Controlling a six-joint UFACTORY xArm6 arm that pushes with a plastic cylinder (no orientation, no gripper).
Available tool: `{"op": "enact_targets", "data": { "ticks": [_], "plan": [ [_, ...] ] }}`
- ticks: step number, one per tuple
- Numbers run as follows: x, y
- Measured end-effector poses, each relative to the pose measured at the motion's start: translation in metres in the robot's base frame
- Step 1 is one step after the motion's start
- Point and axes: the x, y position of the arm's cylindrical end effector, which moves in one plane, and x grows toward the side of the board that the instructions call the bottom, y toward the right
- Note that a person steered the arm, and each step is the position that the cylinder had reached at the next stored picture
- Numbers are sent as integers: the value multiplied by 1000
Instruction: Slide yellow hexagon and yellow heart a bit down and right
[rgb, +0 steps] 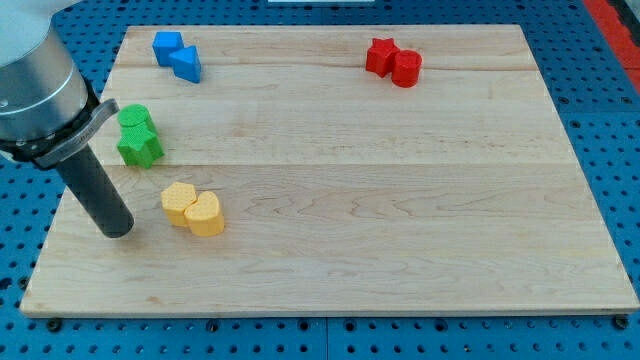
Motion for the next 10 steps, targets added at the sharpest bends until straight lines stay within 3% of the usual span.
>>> {"op": "enact_targets", "data": {
  "ticks": [10],
  "plan": [
    [-54,73]
  ]
}}
